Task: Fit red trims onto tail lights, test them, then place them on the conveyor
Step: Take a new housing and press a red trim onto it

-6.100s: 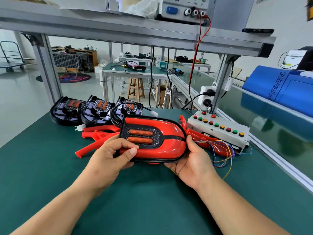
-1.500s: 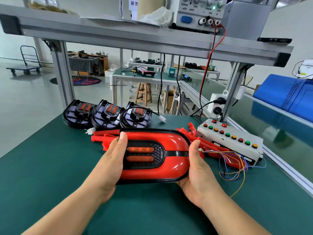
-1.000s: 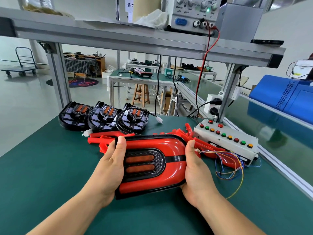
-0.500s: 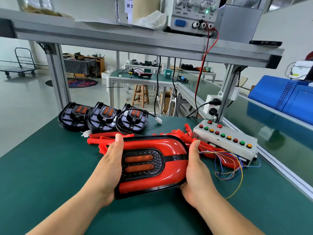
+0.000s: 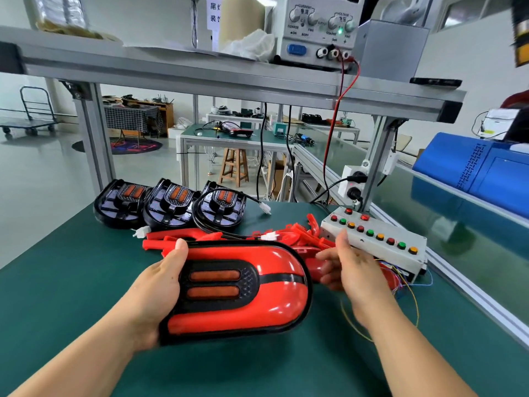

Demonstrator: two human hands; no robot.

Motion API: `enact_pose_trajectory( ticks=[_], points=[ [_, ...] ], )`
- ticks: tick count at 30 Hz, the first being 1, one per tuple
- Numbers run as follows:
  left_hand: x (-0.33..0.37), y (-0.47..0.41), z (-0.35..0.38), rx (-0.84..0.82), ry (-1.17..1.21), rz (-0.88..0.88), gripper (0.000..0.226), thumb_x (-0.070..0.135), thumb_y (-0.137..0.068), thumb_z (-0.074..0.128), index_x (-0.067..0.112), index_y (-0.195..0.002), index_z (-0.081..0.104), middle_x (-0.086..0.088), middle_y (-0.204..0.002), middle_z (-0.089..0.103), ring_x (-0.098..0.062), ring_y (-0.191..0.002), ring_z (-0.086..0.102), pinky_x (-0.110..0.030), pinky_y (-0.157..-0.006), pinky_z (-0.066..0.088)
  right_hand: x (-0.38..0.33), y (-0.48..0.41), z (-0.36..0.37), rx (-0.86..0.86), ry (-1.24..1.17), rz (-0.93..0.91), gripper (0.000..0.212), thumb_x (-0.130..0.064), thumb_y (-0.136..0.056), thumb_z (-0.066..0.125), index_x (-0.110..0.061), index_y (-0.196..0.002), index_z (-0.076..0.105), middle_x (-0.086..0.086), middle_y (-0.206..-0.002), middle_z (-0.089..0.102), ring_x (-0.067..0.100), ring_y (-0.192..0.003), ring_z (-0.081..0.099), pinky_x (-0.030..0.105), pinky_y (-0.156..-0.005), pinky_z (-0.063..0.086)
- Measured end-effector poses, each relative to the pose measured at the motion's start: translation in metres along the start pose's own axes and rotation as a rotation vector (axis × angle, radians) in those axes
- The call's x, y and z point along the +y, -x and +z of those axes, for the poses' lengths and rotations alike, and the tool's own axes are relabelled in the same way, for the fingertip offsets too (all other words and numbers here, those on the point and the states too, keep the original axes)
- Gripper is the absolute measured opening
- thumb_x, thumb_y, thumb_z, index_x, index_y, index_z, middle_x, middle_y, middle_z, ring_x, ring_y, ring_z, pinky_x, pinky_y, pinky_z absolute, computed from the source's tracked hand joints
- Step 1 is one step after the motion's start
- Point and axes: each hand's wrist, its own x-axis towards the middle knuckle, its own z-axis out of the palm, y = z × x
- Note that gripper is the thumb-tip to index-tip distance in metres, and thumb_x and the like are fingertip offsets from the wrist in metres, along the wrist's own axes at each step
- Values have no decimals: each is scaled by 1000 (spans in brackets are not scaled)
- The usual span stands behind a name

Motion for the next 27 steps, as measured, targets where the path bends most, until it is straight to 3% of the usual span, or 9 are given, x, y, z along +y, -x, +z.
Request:
enact_pose_trajectory(
  ticks=[4,7,10,13,17,19,22,24,27],
  points=[
    [-7,5,7,-50,-37,-71,70,65,-96,30,14,-98,79,-20,-104,74,-37,-90,73,-48,-65,60,13,-20,-21,227,520,-318,16,-23,-94,61,-18,-84,74,-2,-83,70,20,-84,62,30,-73,41],
    [-15,7,14,-63,-32,-71,62,61,-97,32,18,-103,76,-20,-107,73,-39,-93,72,-53,-69,59,19,-26,-21,193,728,-355,18,-10,-91,61,-16,-97,77,2,-100,70,20,-95,61,23,-76,35],
    [-18,7,15,-35,-64,-9,48,56,-99,34,26,-112,70,-12,-108,74,-33,-97,72,-53,-78,59,22,-29,-18,129,996,-291,31,-12,-89,56,-22,-113,73,1,-116,68,22,-108,58,28,-88,44],
    [-19,6,14,9,-119,31,43,56,-98,35,31,-116,65,-3,-110,75,-25,-102,71,-51,-93,54,23,-27,-15,106,1227,-143,33,-26,-89,56,-29,-121,62,-1,-124,59,24,-118,48,39,-96,39],
    [-17,6,13,97,-300,54,51,65,-95,30,35,-125,58,4,-122,68,-21,-118,61,-49,-107,43,22,-24,-11,143,1301,-60,28,-30,-89,56,-26,-116,60,1,-118,59,26,-116,49,39,-94,37],
    [-16,6,14,176,-388,96,54,64,-95,27,33,-133,52,10,-132,58,-14,-124,50,-39,-112,34,22,-24,-10,154,1300,-39,29,-30,-89,58,-23,-118,59,3,-118,59,27,-115,51,37,-93,38],
    [-14,6,15,269,-542,126,49,60,-97,24,35,-129,52,15,-116,53,-11,-113,43,-31,-97,32,23,-25,-11,154,1240,-18,34,-26,-90,60,-14,-122,58,10,-118,53,31,-109,55,37,-90,44],
    [-12,5,13,305,-640,136,40,59,-98,24,35,-105,54,15,-96,53,-10,-95,50,-31,-86,36,24,-26,-13,137,1191,9,33,-21,-91,61,-7,-121,60,14,-117,49,32,-103,58,38,-89,48],
    [-8,4,10,336,-775,176,53,58,-97,24,19,-84,56,2,-86,60,-8,-77,52,-25,-66,39,24,-25,-14,115,1175,-17,25,-17,-91,59,-7,-114,65,10,-108,49,31,-97,60,36,-85,51]
  ],
)
